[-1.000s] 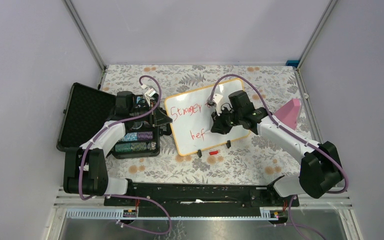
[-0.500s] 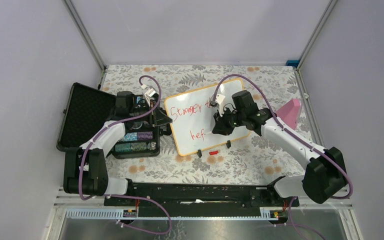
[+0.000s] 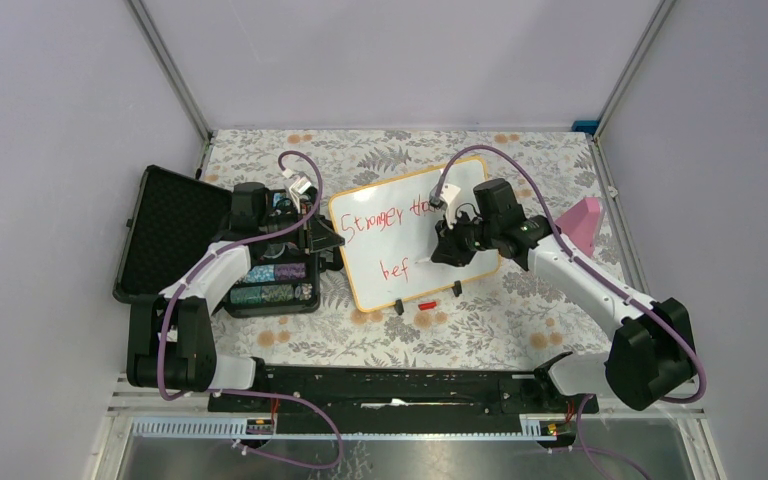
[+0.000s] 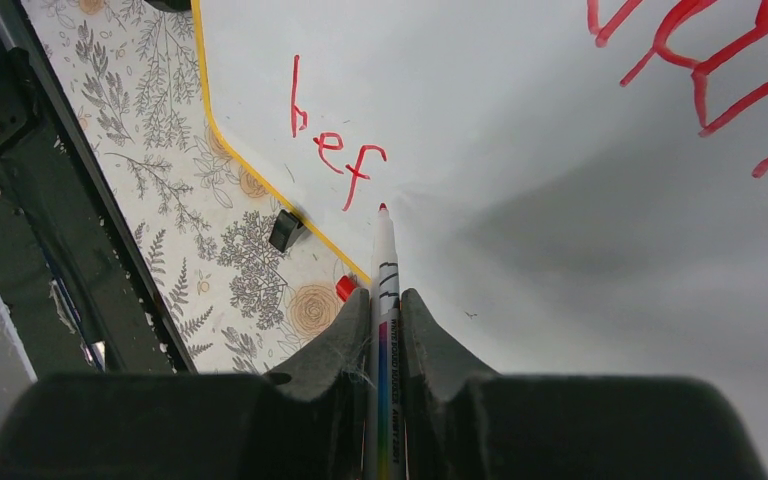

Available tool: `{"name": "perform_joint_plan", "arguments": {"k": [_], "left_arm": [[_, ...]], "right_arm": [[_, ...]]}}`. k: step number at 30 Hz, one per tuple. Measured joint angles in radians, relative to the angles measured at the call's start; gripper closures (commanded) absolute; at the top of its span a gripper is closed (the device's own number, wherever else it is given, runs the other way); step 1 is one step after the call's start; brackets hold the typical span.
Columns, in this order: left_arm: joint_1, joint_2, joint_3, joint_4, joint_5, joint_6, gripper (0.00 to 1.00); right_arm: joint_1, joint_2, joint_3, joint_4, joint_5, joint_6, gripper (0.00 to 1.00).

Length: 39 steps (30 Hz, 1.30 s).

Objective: Write a sentence on the whiteboard

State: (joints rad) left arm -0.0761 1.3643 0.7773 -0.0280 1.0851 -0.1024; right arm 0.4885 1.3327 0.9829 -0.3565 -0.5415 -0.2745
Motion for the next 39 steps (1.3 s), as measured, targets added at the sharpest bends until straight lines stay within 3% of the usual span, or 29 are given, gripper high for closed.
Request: {"name": "perform_joint_plan", "arguments": {"k": [39], "left_arm": [[0.000, 0.000, 0.000, 0.000, 0.000, 0.000, 1.00]], "right_arm": [[0.005, 0.064, 0.002, 0.030, -0.013, 0.008, 1.00]]}}
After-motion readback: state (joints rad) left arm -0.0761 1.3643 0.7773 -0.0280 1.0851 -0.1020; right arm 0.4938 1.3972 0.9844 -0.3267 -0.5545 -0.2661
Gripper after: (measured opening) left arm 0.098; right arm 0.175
